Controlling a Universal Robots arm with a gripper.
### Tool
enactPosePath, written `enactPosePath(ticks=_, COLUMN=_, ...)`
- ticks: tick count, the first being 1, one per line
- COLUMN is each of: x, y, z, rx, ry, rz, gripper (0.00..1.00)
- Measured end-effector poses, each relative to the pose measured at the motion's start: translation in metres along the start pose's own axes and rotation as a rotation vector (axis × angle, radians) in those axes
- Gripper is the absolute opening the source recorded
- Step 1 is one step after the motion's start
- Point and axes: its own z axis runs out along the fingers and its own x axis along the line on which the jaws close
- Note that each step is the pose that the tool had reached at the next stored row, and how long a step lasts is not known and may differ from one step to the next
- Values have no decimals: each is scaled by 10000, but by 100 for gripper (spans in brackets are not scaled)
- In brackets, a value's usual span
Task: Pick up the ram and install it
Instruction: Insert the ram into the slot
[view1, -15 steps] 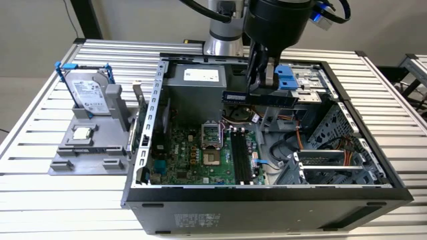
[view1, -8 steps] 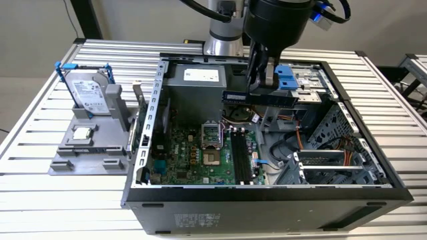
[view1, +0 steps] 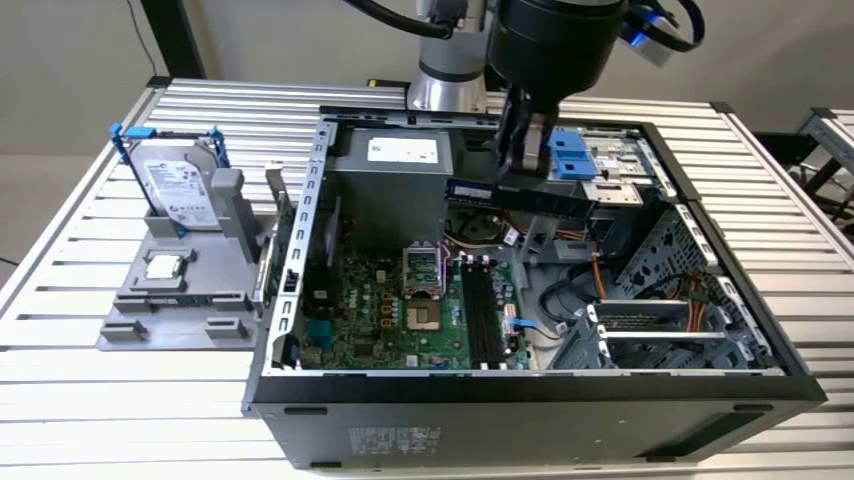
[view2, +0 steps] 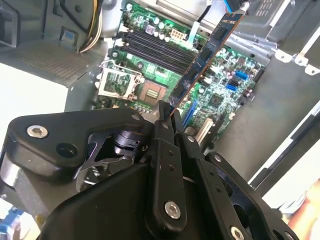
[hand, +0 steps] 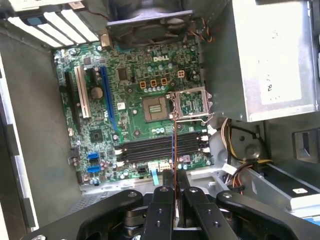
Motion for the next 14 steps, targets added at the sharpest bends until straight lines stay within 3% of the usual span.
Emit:
enactPosePath(ticks=8, x=0, y=0, z=1, rx=25, ry=-12, rz=1063, gripper=0)
enactPosePath(ticks=14, x=0, y=0, z=1, rx=28, ry=-13, rz=1155, gripper=0)
